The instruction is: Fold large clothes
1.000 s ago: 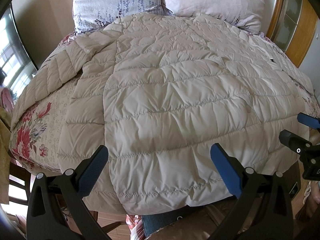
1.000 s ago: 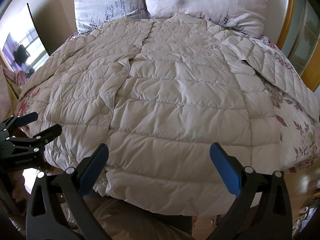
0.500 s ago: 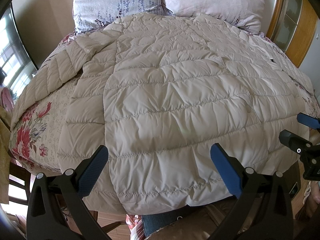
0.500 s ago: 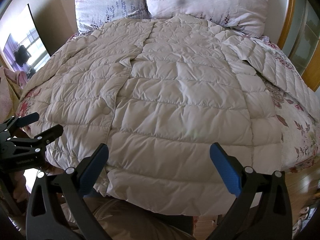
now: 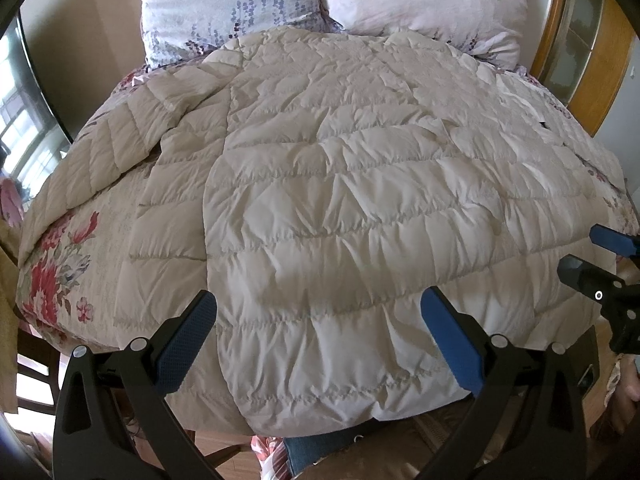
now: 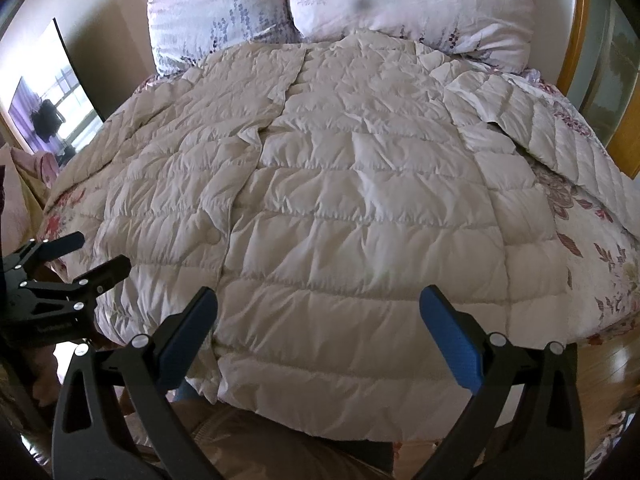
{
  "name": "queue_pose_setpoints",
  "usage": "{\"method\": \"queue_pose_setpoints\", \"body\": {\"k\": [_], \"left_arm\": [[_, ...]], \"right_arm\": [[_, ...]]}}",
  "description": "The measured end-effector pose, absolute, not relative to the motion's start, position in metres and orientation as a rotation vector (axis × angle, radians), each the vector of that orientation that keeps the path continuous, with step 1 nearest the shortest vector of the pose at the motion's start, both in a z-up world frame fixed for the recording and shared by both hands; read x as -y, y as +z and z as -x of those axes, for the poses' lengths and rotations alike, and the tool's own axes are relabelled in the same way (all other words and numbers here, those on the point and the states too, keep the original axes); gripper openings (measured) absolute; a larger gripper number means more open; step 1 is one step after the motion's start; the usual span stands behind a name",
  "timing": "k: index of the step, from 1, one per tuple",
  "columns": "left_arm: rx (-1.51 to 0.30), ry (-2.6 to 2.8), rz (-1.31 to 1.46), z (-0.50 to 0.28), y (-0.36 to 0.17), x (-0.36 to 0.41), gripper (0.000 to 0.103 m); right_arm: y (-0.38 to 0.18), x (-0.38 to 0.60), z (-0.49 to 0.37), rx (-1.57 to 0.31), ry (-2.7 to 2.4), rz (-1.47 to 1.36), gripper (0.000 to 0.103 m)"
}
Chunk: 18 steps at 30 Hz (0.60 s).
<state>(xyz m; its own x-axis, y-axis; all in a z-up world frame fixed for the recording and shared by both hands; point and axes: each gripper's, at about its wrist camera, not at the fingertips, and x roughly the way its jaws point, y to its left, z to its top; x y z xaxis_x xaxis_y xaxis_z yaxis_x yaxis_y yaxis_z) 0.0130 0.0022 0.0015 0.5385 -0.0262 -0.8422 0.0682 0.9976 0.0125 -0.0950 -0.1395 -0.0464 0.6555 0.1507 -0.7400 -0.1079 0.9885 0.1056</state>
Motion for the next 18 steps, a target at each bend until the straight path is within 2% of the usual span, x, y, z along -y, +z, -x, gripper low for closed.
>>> {"method": "queue_pose_setpoints", "body": {"k": [6,15,18], "left_arm": [[-0.972,-0.080,-0.023,-0.020,0.008,-0.009,0.102],[-0.881,-0.114,0.178,-0.061,0.024,-0.050,0.102],[-0.871,-0.124,0.209,-0.078,0.026,-0.057,0.102]], "right_arm": [[-0.037,0.173,0.073,-0.800,0.216,-0.246,0.101],[-0.035,0.312,0.048,-0.647,0.019,-0.724,0.101],[-0.038,0.366,0.046,-0.576,-0.078,-0.844,0.093]]}}
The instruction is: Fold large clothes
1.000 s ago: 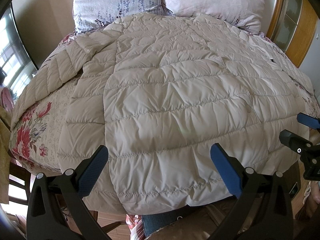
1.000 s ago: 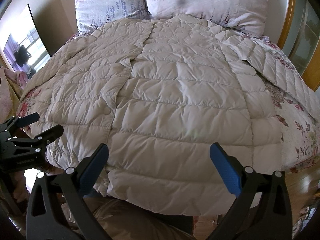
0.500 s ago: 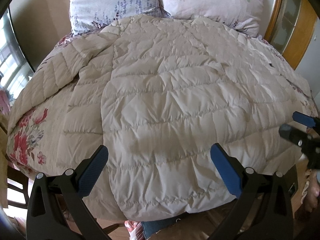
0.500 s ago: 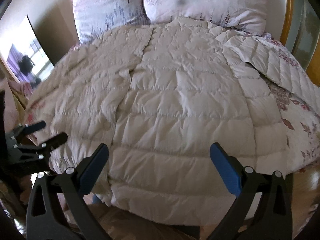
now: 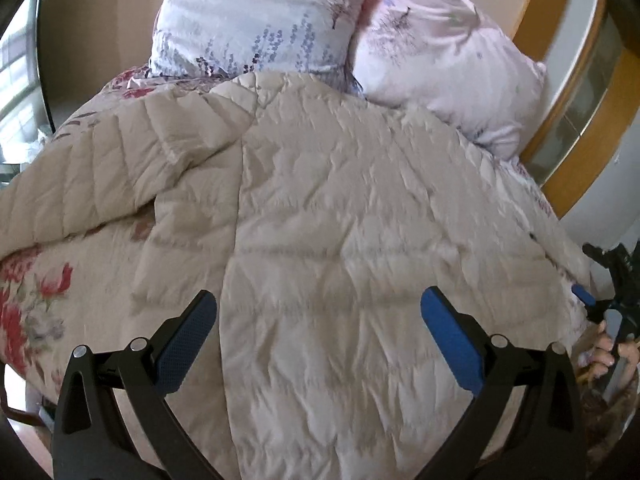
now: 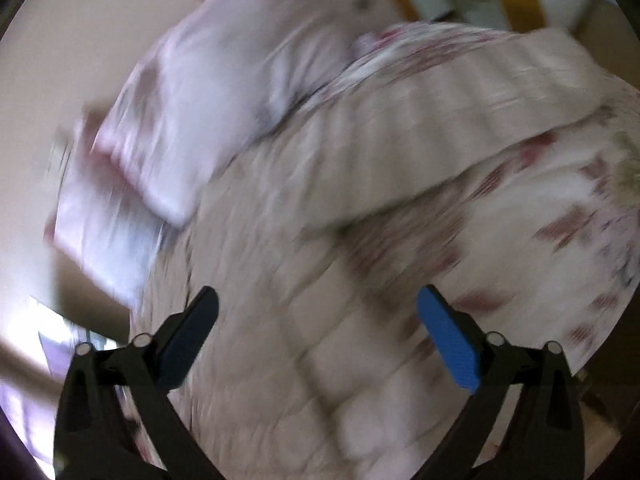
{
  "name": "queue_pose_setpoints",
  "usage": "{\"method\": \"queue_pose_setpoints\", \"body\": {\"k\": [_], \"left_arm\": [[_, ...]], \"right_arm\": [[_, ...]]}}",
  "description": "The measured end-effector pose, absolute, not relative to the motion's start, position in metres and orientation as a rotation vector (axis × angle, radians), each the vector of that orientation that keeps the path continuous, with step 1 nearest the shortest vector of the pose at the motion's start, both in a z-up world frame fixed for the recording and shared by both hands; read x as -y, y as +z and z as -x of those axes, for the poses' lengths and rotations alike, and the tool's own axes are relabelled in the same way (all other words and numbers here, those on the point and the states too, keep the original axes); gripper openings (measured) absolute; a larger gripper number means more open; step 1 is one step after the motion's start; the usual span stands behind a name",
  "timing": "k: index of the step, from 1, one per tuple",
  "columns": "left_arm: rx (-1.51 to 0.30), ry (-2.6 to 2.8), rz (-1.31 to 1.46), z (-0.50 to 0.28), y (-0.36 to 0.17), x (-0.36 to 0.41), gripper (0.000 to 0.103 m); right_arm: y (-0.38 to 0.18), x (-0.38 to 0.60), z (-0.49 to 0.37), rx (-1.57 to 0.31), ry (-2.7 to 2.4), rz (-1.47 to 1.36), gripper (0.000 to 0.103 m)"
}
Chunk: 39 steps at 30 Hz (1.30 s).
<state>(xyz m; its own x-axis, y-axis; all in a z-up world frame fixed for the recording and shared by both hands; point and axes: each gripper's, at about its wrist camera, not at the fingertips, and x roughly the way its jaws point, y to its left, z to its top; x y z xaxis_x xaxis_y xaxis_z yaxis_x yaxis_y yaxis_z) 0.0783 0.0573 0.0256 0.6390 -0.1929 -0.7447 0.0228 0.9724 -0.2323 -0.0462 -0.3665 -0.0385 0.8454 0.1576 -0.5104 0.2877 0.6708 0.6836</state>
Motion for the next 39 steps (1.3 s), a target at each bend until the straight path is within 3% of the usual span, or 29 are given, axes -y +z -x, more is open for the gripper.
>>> {"method": "queue_pose_setpoints", "body": {"k": [5,13,21,26,31,39], "left_arm": [[-0.852,-0.127,0.201,-0.101,0.030,-0.059,0.102],[-0.771,-0.108,0.384,-0.131,0.026,-0.080,0.102],[-0.792,-0.163,0.355,-0.153,0.019,-0.078,0.102],[-0.847,-0.219,0.405,-0.167,0.014,-0.079,0.102],[-0.842,-0.299,0.422,-0.171,0.014,-0.077,0.102],[-0.828,-0.309,0.469,-0.176,0.016,-0.079,0.102]], "right_arm": [[-0.057,0.451,0.052,-0.523,-0.289,-1.015,0.062],[-0.100,0.552,0.078,-0.400,-0.480,-1.305,0.044],[-0.102,0.583,0.067,-0.374,-0.607,-1.284,0.027],[-0.097,0.582,0.048,-0.415,-0.667,-1.197,0.010],[-0.067,0.566,0.028,-0.410,-0.721,-1.004,0.006],[0.030,0.477,-0.026,-0.336,-0.560,-0.634,0.006]]}}
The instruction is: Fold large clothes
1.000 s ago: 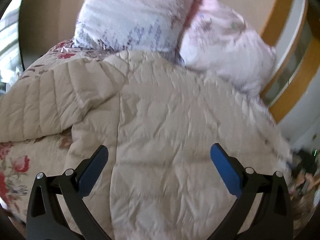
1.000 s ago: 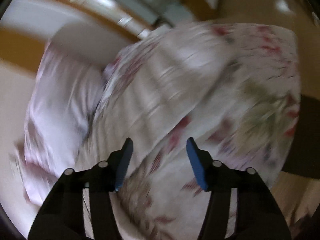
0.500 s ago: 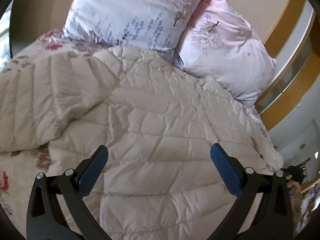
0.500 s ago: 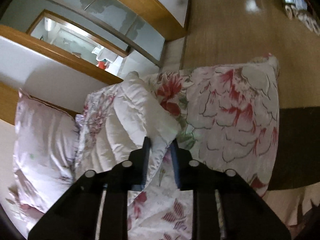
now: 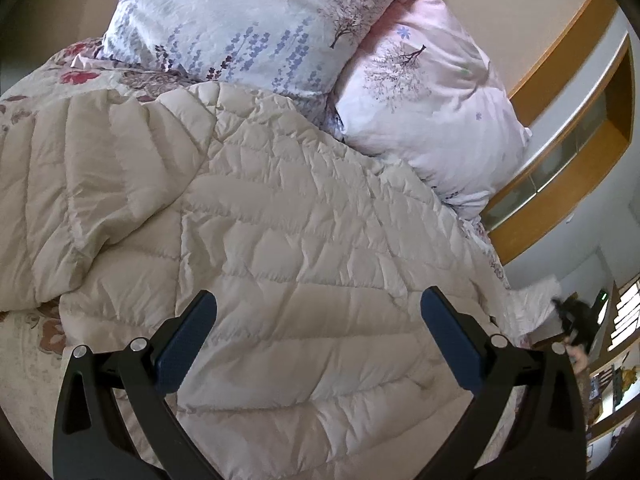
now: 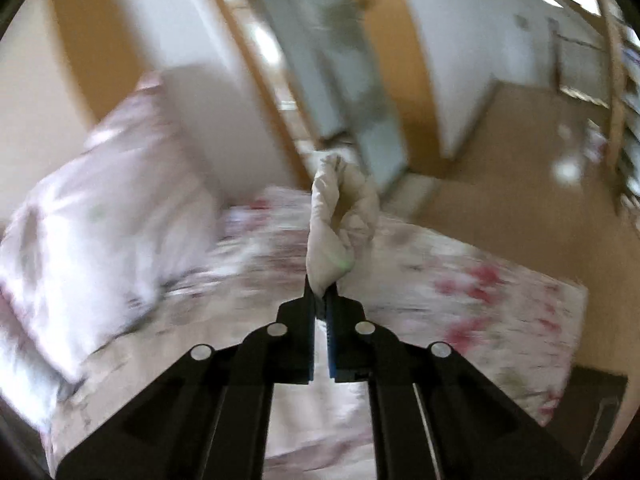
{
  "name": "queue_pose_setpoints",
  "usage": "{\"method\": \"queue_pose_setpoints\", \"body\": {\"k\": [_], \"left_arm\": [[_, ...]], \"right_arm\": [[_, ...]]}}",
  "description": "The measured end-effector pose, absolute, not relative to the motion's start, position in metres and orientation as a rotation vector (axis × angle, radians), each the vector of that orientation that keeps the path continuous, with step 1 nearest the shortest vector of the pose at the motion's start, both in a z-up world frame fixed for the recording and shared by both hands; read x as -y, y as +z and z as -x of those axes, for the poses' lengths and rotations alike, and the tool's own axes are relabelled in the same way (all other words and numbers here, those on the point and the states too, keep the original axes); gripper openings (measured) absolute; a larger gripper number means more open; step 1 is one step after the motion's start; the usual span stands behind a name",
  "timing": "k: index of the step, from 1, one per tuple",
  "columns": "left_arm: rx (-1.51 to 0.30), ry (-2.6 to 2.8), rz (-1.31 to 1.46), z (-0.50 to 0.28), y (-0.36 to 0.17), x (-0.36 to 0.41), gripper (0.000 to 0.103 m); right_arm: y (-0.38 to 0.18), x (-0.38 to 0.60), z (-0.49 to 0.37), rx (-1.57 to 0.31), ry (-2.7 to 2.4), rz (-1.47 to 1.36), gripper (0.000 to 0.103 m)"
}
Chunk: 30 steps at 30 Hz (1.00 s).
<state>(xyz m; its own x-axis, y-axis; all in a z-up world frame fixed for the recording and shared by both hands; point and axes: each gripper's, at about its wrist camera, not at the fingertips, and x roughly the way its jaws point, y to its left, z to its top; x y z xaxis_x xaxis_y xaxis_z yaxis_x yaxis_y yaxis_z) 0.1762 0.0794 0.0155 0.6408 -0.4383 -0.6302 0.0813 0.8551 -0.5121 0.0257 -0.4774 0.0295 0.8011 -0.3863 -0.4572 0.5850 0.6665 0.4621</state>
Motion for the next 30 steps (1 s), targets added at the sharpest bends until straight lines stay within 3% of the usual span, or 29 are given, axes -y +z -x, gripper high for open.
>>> {"method": "queue_pose_setpoints", "body": {"k": [8,16,18,20,21,28,30], "left_arm": [[-0.807,-0.422,0.532,-0.189,0.028,-0.070,0.102],[-0.862,-0.549,0.720,-0.218,0.023,-0.053,0.102],[-0.888,-0.563,0.751,-0.225,0.018,-0.046,0.102],[-0.930,-0.570,0.785,-0.233,0.010,-0.038,0.100],[-0.948,-0.573,0.799,-0.236,0.006,-0.035,0.096],[-1.078,-0.542,0.815,-0.259,-0.020,-0.004,0.077],[-1.082,-0.528,0.808,-0.264,-0.024,0.000,0.061]], "right_arm": [[0.076,0.301,-0.096,-0.368,-0.022,-0.379,0.005],[0.025,0.169,-0.138,-0.637,0.326,-0.259,0.008],[0.012,0.161,-0.140,-0.698,0.354,-0.253,0.019],[0.009,0.159,-0.140,-0.724,0.370,-0.258,0.075],[0.012,0.163,-0.132,-0.711,0.367,-0.269,0.082],[0.022,0.246,-0.085,-0.684,0.353,-0.605,0.086],[0.011,0.276,-0.076,-0.701,0.339,-0.749,0.086]]}}
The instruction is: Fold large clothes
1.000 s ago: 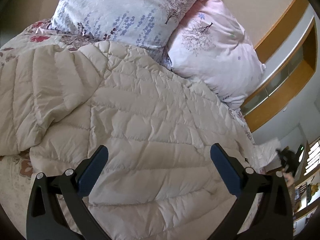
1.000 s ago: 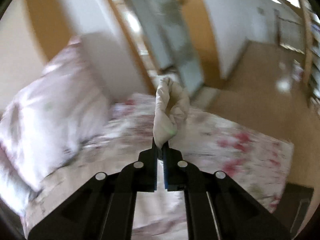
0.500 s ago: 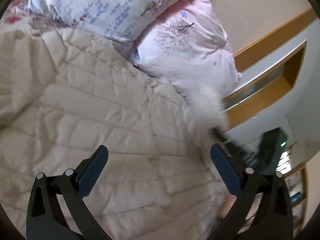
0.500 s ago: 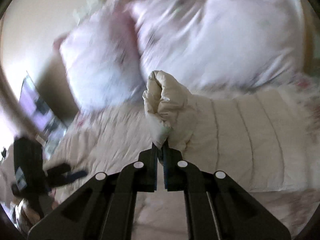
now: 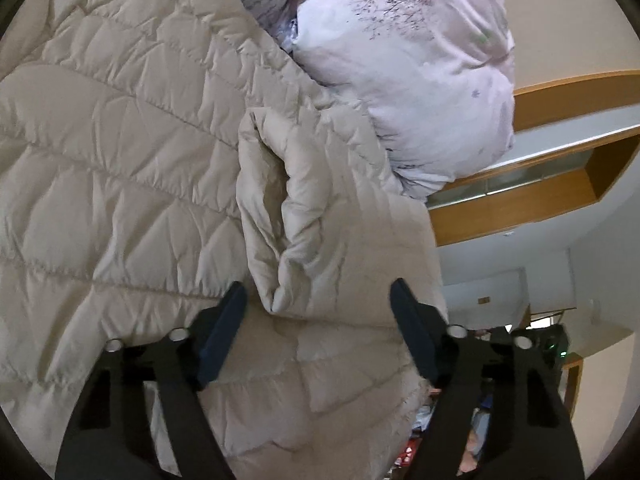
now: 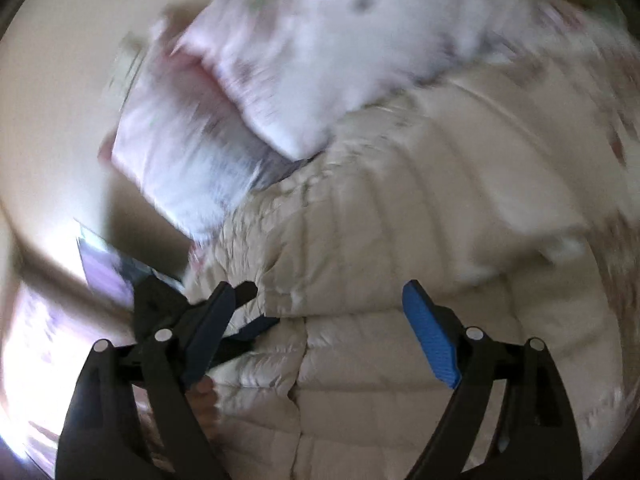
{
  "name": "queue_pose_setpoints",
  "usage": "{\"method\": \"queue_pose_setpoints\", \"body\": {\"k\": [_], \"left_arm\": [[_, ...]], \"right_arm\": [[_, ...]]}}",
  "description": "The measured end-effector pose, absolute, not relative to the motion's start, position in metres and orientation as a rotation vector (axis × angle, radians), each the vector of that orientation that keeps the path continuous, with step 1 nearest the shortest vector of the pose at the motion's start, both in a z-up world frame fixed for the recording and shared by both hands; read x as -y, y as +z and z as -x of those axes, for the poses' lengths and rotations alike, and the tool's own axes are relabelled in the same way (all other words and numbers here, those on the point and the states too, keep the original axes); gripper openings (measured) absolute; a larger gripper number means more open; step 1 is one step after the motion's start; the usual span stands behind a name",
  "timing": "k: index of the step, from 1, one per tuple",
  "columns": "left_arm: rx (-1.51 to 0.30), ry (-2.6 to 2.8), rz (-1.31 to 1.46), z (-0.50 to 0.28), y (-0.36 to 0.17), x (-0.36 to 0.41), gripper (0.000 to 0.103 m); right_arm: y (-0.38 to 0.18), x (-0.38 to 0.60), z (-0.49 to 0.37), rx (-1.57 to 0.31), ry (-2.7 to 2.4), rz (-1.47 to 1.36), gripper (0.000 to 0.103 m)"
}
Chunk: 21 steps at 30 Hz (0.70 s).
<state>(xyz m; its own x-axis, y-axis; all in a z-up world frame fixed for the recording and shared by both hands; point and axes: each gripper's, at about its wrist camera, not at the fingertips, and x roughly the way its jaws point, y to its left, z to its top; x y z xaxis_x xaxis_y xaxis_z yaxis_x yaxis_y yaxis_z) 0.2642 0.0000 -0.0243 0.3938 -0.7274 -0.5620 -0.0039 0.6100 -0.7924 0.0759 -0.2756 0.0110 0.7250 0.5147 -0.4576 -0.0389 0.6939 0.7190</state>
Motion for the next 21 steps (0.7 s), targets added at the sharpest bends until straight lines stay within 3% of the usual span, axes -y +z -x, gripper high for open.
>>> {"method": "queue_pose_setpoints", "body": {"k": [1,3,5,12,18,21], "left_arm": [[-1.086,-0.527,0.811,-0.267,-0.027,0.000,0.055],[-1.096,-0.523,0.834,-0.272,-0.035,0.001,0.025],[-1.099,-0.511,0.851,-0.278,-0.042,0.000,0.010],[-0.962,-0.435,0.834,-0.278,-0.022,-0.037,0.005],[-0.876,-0.306,0.798,-0.270,-0.016,-0.085,0.005],[-0.892,-0.268,0.792,-0.268,-0.025,-0.092,0.005]], "right_arm": [[0.004,0.287,-0.074,-0.709,0.335,-0.807,0.086],[-0.011,0.304,-0.072,-0.719,0.321,-0.897,0.086],[-0.023,0.318,-0.067,-0.725,0.284,-0.951,0.085],[-0.037,0.331,-0.073,-0.697,0.220,-1.007,0.078],[-0.045,0.326,-0.093,-0.707,0.128,-0.969,0.062],[-0.045,0.325,-0.101,-0.703,0.078,-0.941,0.048]]}}
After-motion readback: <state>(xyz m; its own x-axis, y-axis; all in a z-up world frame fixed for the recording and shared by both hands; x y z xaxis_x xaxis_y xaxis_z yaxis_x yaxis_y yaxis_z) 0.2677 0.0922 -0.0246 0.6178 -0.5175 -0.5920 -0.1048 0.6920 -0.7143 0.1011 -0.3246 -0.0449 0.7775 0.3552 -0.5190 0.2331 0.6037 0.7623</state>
